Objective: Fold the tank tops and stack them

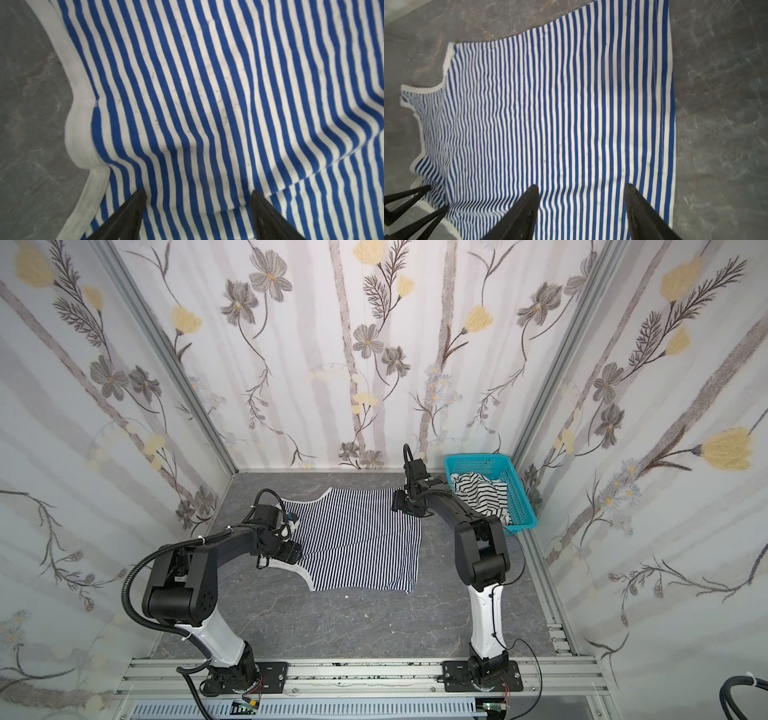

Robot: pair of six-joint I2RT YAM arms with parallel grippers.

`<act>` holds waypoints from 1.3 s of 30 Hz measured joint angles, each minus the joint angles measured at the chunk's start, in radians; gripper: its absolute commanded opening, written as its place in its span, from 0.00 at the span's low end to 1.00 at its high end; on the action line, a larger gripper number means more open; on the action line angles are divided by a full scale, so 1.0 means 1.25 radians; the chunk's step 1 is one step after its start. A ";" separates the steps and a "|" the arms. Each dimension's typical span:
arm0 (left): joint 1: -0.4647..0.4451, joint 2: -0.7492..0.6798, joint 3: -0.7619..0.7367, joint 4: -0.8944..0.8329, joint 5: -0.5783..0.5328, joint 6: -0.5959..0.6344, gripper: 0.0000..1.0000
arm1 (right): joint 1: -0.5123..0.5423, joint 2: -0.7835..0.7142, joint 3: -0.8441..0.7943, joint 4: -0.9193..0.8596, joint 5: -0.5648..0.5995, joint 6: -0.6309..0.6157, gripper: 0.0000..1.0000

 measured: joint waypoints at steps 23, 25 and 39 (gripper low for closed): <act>-0.013 0.013 0.042 -0.006 0.053 -0.038 0.82 | 0.314 -0.667 -0.850 0.451 -0.076 0.482 0.64; -0.013 0.023 0.050 -0.004 0.053 -0.038 0.82 | 0.328 -0.689 -0.890 0.475 -0.059 0.516 0.65; -0.014 0.058 0.067 0.010 0.053 -0.042 0.83 | 0.397 -0.651 -1.055 0.680 -0.016 0.668 0.77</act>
